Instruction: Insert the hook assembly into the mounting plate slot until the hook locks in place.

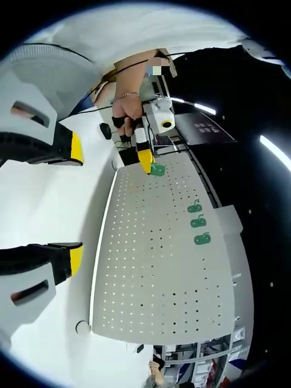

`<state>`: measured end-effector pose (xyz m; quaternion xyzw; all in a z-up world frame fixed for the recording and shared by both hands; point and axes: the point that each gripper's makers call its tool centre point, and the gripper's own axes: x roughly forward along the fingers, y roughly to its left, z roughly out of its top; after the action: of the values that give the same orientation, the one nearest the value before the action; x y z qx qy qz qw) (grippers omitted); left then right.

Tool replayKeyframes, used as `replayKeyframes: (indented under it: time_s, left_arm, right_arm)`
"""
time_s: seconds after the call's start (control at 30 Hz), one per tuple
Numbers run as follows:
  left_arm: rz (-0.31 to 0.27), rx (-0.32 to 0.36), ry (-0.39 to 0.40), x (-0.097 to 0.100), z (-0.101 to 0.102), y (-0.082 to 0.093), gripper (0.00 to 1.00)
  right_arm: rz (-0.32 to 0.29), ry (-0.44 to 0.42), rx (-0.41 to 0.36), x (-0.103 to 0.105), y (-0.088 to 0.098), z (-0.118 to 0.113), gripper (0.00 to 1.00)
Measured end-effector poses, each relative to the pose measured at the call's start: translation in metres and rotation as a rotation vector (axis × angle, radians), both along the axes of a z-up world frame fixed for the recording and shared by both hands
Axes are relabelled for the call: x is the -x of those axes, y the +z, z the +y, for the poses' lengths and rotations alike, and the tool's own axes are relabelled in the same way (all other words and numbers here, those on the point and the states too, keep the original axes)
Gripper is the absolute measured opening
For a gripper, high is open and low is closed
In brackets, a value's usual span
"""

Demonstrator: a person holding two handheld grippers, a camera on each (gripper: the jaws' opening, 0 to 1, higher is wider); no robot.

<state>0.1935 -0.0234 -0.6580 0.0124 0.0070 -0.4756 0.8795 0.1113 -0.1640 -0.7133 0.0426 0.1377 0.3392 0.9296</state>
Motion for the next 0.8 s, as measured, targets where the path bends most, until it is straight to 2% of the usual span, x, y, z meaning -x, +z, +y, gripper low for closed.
replayKeyframes:
  time_s: [0.23,0.33,0.37,0.43,0.5,0.8]
  left_arm:
    - [0.001,0.0,0.009,-0.001,0.0,-0.001,0.02]
    - [0.003,0.001,0.01,0.001,-0.001,0.001,0.02]
    - [0.002,-0.001,0.011,0.0,0.0,-0.001,0.02]
    - [0.007,0.002,0.011,0.001,-0.001,0.0,0.02]
    - [0.009,0.003,0.012,0.001,-0.001,-0.001,0.02]
    - [0.01,0.008,0.016,0.001,-0.003,0.001,0.02]
  right_arm:
    - [-0.003,0.012,0.009,-0.004,0.002,0.007,0.49]
    - [-0.013,0.006,-0.017,-0.006,0.007,0.009,0.48]
    - [-0.025,0.006,-0.028,-0.007,0.011,0.01,0.48]
    - [-0.1,0.012,-0.127,-0.007,0.035,0.018,0.49]
    - [-0.157,0.011,-0.187,-0.007,0.052,0.019,0.5]
    - [-0.158,0.024,-0.197,-0.013,0.057,0.027,0.46]
